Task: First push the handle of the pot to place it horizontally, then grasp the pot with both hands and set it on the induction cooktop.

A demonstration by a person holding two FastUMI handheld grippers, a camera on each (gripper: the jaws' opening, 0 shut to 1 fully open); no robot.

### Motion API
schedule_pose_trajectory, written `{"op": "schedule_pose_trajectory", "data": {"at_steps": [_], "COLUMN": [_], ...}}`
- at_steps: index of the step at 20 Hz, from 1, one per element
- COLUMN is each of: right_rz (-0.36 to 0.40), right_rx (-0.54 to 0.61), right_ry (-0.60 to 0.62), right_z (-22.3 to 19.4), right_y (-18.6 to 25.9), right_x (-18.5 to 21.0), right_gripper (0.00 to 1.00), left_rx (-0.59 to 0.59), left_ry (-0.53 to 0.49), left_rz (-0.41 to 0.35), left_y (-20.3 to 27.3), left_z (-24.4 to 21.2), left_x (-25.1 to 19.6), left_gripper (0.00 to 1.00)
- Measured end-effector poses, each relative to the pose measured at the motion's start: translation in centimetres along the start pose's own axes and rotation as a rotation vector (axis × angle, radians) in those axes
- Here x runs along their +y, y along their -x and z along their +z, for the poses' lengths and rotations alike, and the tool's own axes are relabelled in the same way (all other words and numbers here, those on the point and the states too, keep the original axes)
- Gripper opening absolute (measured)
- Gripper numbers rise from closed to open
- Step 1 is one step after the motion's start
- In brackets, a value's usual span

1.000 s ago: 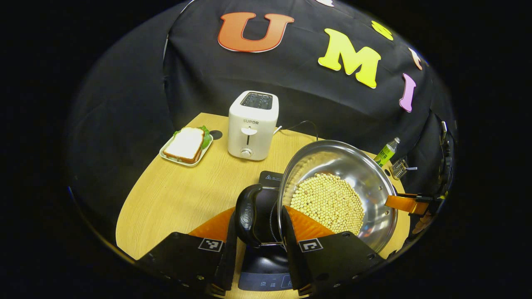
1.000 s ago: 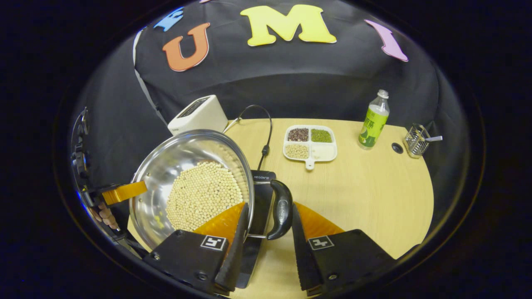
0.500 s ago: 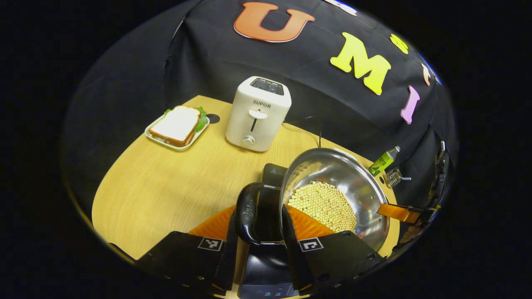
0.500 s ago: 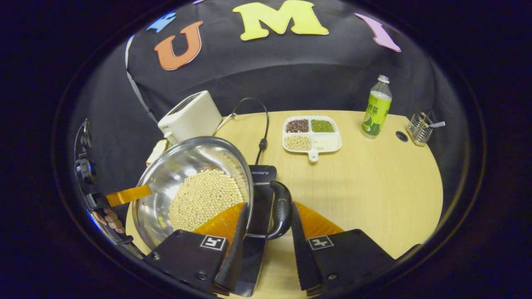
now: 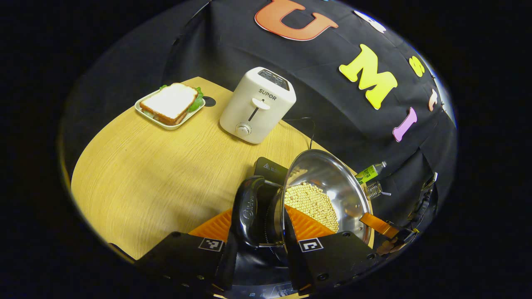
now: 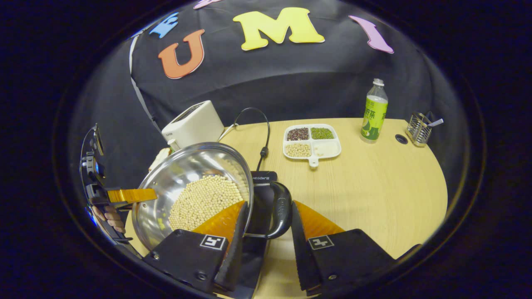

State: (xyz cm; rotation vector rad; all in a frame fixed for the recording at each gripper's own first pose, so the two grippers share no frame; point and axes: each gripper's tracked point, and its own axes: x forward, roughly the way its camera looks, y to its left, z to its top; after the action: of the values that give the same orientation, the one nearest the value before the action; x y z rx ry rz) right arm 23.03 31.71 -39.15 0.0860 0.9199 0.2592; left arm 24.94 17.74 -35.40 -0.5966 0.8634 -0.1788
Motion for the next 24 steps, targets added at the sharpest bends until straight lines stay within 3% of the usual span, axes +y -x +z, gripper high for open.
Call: {"op": "schedule_pose_trajectory", "data": {"at_steps": [6, 7, 8, 9, 10, 12, 13, 14, 16, 17, 20, 21, 22, 24], "right_rz": [0.034, 0.039, 0.047, 0.05, 0.056, 0.062, 0.057, 0.06, 0.073, 0.079, 0.077, 0.077, 0.079, 0.079], "right_rx": [-0.035, -0.037, -0.042, -0.049, -0.055, -0.066, -0.081, -0.101, -0.158, -0.183, -0.225, -0.234, -0.245, -0.281], "right_ry": [-0.011, -0.014, -0.016, -0.019, -0.026, -0.036, -0.039, -0.036, -0.028, -0.023, -0.012, -0.011, -0.012, -0.004], "right_z": [0.2, 0.3, 0.3, 0.4, 0.4, 0.5, 0.7, 1.1, 2.2, 2.6, 3.0, 2.9, 2.9, 3.1], "right_y": [-0.2, -0.2, -0.3, -0.4, -0.4, -0.3, -0.2, 0.3, 1.4, 2.0, 4.1, 4.9, 5.7, 7.7], "right_x": [0.1, 0.2, 0.3, 0.2, 0.2, 0.2, 0.1, 0.1, 0.3, 0.3, 0.3, 0.2, 0.2, -0.1], "right_gripper": [0.63, 0.63, 0.63, 0.65, 0.67, 0.68, 0.69, 0.71, 0.83, 0.89, 0.92, 0.92, 0.92, 0.92], "left_rx": [-0.014, -0.017, -0.014, -0.021, -0.046, -0.095, -0.117, -0.125, -0.165, -0.185, -0.234, -0.249, -0.261, -0.295], "left_ry": [0.007, 0.006, 0.007, 0.001, -0.01, -0.04, -0.059, -0.069, -0.09, -0.101, -0.134, -0.145, -0.156, -0.181], "left_rz": [-0.002, -0.001, 0.006, 0.022, 0.035, 0.053, 0.082, 0.091, 0.11, 0.127, 0.173, 0.184, 0.188, 0.194], "left_y": [0.4, 0.4, 0.5, 0.9, 1.3, 2.2, 2.6, 3.1, 4.1, 4.7, 6.9, 7.5, 8.3, 9.8], "left_z": [0.0, 0.1, 0.0, 0.1, 0.9, 2.0, 2.5, 2.4, 2.9, 3.1, 3.4, 3.5, 3.5, 3.6], "left_x": [0.0, 0.1, 0.2, 0.4, 0.7, 1.0, 1.7, 1.8, 1.9, 2.1, 2.0, 1.9, 1.4, 0.5], "left_gripper": [0.51, 0.41, 0.52, 0.42, 0.57, 0.64, 0.51, 0.67, 0.78, 0.93, 0.95, 0.84, 0.95, 0.96]}}
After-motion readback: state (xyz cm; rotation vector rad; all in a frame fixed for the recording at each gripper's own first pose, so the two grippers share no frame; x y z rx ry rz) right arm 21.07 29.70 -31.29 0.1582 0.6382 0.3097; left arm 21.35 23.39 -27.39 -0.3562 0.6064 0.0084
